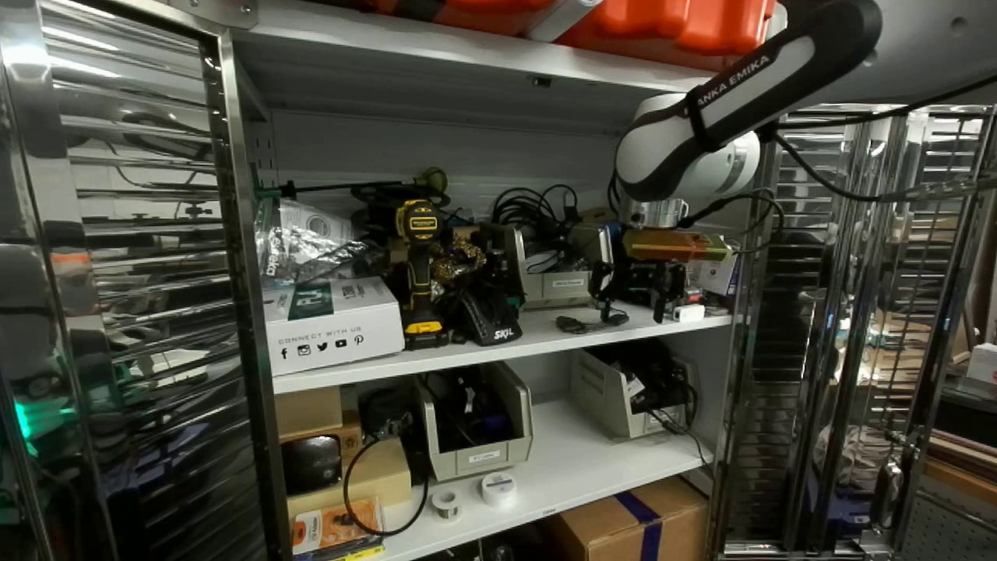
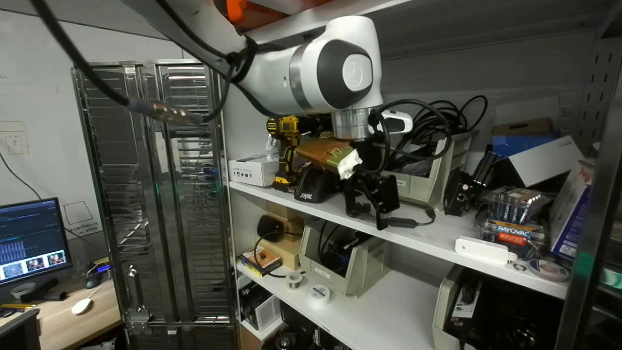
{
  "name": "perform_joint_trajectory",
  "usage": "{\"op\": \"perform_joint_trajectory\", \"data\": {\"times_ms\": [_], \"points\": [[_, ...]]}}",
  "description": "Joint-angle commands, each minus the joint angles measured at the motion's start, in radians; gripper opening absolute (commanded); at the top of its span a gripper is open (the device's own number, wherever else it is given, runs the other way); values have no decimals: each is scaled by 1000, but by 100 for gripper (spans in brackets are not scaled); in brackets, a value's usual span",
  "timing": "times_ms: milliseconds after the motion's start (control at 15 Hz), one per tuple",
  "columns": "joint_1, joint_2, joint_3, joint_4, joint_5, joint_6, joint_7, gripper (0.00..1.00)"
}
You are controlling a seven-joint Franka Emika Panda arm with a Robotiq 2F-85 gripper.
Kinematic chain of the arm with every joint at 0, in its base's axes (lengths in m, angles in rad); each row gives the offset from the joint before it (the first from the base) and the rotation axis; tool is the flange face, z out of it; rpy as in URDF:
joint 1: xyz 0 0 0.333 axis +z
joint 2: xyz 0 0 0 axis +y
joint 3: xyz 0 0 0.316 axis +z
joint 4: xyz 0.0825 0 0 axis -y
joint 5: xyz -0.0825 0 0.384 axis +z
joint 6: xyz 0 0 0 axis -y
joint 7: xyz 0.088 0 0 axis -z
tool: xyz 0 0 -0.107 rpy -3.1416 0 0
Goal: Pick up the cable and put it in the tool box
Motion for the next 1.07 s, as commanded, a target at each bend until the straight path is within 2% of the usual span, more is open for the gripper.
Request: {"op": "perform_joint_trajectory", "data": {"times_ms": [0, 400, 867, 933, 1000], "points": [[18, 129, -37, 174, -48, -22, 107, 100], [37, 258, -76, 313, -56, -17, 205, 100], [57, 311, -98, 381, -65, -57, 240, 100], [53, 310, -94, 383, -53, -68, 232, 75], [51, 310, -92, 386, -49, -85, 229, 74]]}}
